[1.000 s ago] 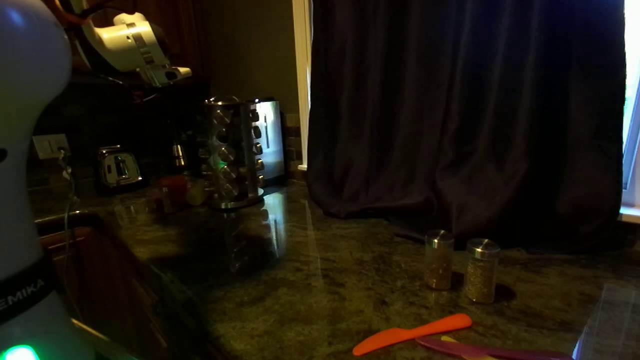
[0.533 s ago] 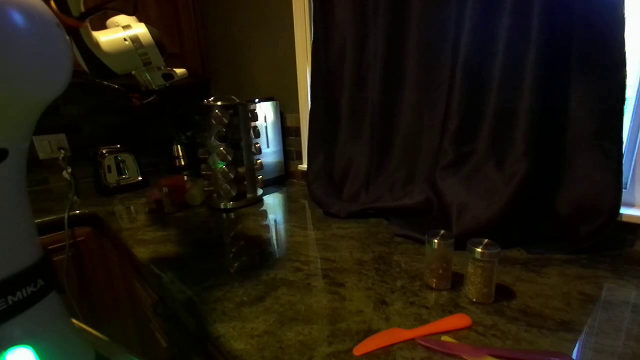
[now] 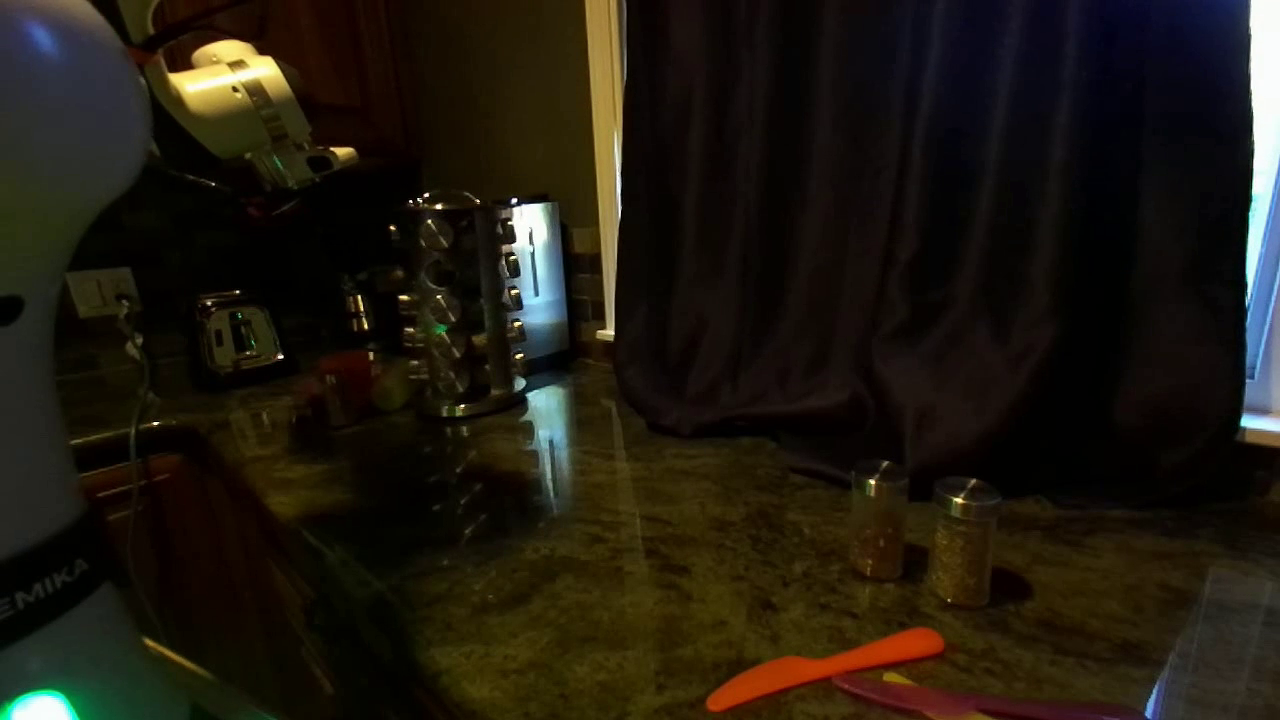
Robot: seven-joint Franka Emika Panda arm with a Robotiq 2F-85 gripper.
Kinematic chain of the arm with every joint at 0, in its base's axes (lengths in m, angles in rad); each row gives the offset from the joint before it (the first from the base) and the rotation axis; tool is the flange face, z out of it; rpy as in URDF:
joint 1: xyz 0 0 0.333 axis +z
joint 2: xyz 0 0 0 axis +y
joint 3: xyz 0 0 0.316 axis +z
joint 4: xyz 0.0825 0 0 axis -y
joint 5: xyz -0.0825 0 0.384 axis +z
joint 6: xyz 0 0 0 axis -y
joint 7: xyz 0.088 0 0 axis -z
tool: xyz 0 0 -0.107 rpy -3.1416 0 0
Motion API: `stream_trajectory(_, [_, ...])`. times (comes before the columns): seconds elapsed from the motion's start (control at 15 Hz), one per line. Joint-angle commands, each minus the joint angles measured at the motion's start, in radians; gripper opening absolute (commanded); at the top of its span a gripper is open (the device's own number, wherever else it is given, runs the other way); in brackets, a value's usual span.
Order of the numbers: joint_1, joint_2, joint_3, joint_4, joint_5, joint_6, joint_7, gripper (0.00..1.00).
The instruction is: Remove one bottle from the rack
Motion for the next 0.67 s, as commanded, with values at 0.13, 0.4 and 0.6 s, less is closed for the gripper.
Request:
stream_trajectory(0.13, [-0.018, -0.053, 0.021, 0.007, 0.110, -0.010, -0.074, 0.24])
stream_trajectory(0.4, [-0.068, -0.079, 0.060, 0.005, 0.396, -0.082, -0.312, 0.24])
stream_trajectory(0.6, [-0.102, -0.091, 0.067, -0.012, 0.584, -0.168, -0.479, 0.24])
